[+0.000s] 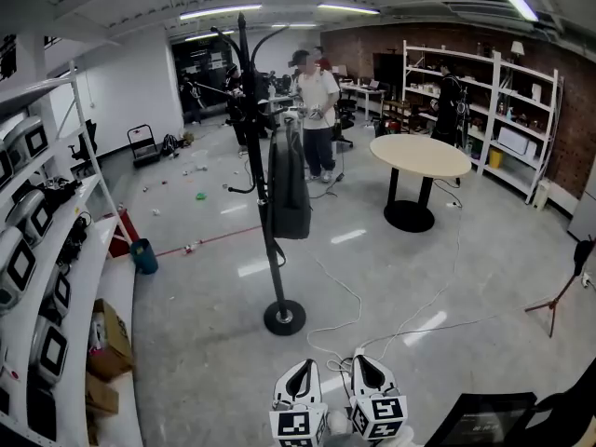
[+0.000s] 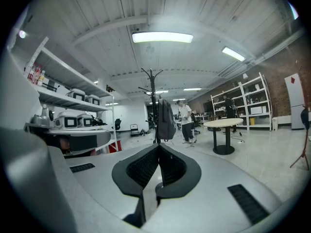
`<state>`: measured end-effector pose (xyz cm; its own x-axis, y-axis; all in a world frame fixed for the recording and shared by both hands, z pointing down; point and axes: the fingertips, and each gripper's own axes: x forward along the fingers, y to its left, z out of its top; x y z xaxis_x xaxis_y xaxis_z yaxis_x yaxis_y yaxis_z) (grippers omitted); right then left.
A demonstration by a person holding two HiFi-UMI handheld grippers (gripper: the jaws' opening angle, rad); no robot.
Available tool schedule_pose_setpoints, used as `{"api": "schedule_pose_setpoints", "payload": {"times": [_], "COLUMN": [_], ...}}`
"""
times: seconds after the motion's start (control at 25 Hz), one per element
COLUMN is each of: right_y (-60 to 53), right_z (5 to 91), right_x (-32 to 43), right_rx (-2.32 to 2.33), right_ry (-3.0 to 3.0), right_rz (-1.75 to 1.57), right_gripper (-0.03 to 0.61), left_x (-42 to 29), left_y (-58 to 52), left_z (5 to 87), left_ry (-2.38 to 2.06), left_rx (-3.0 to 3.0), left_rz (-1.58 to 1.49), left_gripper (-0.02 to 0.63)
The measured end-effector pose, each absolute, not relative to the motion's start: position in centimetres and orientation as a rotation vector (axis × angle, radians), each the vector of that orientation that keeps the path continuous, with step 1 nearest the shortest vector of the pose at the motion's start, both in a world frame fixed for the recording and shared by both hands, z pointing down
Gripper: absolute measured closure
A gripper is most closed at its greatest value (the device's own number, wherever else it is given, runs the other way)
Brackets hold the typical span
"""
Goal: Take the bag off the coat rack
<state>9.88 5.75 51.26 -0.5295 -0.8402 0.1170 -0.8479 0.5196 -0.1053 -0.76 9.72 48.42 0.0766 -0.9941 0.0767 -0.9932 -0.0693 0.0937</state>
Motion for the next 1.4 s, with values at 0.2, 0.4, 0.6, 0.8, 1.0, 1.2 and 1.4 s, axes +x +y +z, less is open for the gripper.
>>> {"api": "schedule_pose_setpoints", "payload": {"times": [0.2, 0.4, 0.6, 0.8, 1.0, 1.2, 1.4], "right_y": [3.5, 0.5, -3.2, -6.7, -9.8, -12.5, -15.1], "right_z": [51.6, 51.5, 51.2, 50.7, 50.7, 51.3, 51.5], "right_x": [8.7, 7.8, 7.1, 6.5, 6.2, 5.5, 4.9], "right_rx": [1.484, 1.465, 1.440, 1.422, 1.415, 1.403, 1.388], "right_ry": [-2.713, -2.726, -2.736, -2.752, -2.754, -2.750, -2.748], "right_rz": [0.248, 0.245, 0.240, 0.225, 0.232, 0.243, 0.231], "right_gripper": [0.568, 0.568, 0.568, 0.568, 0.568, 0.568, 0.568], "left_x": [-1.7, -2.9, -3.5, -4.3, -4.4, -4.7, -4.6], "left_y": [7.7, 4.8, 1.4, -2.0, -4.9, -7.6, -10.3], "left_z": [49.5, 49.2, 49.0, 48.7, 48.8, 49.1, 49.0], "left_ry": [-2.057, -2.092, -2.110, -2.132, -2.130, -2.124, -2.120], "left_rx": [2.221, 2.202, 2.174, 2.151, 2.153, 2.155, 2.168], "left_rz": [-0.020, -0.034, -0.034, -0.032, -0.030, -0.018, -0.013], "left_gripper": [0.615, 0.615, 0.615, 0.615, 0.615, 0.615, 0.615]}}
